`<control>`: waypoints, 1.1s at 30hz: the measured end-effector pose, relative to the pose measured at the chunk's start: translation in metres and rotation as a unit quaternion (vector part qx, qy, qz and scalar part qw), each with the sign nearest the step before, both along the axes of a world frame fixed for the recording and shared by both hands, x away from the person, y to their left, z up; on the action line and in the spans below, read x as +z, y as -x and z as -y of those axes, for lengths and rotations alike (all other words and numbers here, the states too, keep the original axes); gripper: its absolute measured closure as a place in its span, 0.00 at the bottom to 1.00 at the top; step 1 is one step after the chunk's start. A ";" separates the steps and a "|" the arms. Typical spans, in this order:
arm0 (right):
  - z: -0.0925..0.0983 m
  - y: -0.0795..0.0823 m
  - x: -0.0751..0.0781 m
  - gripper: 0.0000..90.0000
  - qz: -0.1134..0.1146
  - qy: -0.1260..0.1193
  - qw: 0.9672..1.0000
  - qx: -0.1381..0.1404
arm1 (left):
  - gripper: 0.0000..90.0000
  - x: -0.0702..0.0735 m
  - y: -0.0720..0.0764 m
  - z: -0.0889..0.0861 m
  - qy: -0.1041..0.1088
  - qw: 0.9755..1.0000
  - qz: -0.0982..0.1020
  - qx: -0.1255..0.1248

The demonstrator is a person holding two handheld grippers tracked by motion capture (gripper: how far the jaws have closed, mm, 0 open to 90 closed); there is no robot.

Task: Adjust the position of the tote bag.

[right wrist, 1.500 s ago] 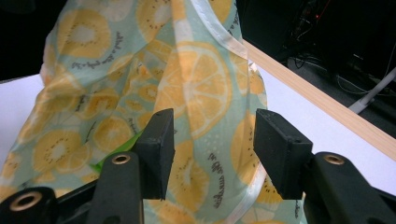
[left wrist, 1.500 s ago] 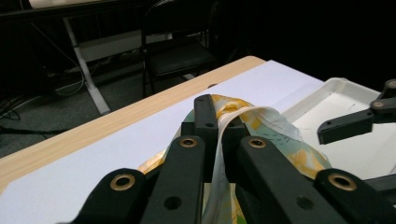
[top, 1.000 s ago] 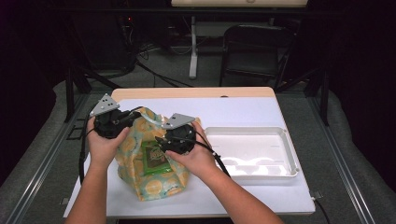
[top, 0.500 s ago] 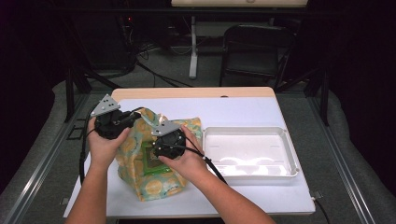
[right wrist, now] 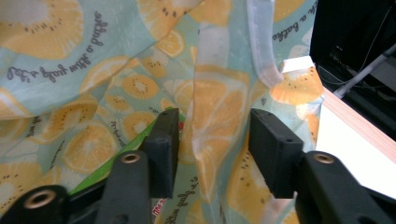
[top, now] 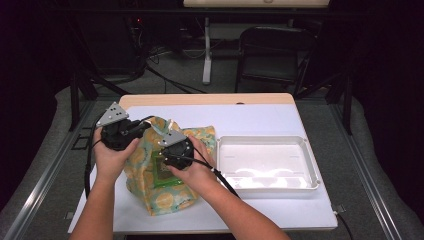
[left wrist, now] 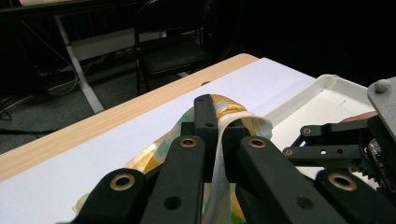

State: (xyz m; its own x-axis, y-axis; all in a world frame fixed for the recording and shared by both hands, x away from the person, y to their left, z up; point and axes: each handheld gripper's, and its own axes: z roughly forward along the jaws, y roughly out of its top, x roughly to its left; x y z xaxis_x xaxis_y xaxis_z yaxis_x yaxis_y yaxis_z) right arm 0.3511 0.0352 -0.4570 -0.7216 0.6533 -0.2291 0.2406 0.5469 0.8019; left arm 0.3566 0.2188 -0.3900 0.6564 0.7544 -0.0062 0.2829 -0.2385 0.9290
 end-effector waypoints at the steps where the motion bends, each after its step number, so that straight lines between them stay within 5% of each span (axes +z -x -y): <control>1: 0.000 0.000 0.000 0.64 -0.001 0.000 1.000 -0.001 | 1.00 0.000 0.000 0.000 0.000 1.000 0.000 0.001; 13: 0.013 -0.010 0.007 0.95 -0.043 -0.011 0.999 0.002 | 1.00 -0.005 -0.004 -0.005 0.007 1.000 -0.008 0.008; 33: 0.026 -0.034 0.030 1.00 -0.050 -0.003 0.999 -0.014 | 0.96 -0.013 -0.010 -0.012 0.008 0.999 -0.014 0.036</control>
